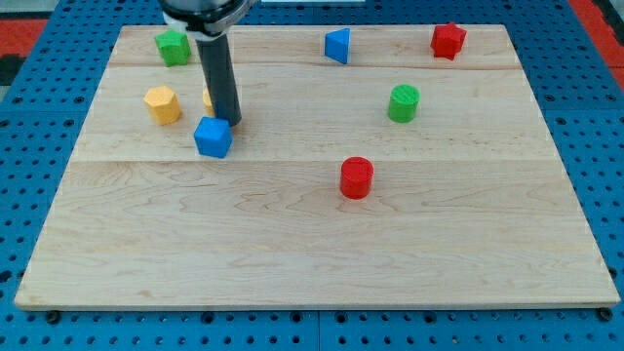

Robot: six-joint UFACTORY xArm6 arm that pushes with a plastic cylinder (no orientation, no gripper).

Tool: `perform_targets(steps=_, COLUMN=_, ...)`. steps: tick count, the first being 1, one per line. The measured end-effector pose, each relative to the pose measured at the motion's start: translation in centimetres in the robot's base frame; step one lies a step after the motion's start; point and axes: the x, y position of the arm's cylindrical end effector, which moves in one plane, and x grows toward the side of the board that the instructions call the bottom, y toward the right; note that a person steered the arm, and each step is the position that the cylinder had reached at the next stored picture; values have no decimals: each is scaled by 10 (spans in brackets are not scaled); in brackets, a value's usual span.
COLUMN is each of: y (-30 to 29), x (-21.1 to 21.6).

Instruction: Place the blue cube bellow the yellow hexagon

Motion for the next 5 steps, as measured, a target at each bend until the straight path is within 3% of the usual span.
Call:
perform_targets(steps=3, y=4, x=63)
perform_targets(steps=5, y=19, x=79)
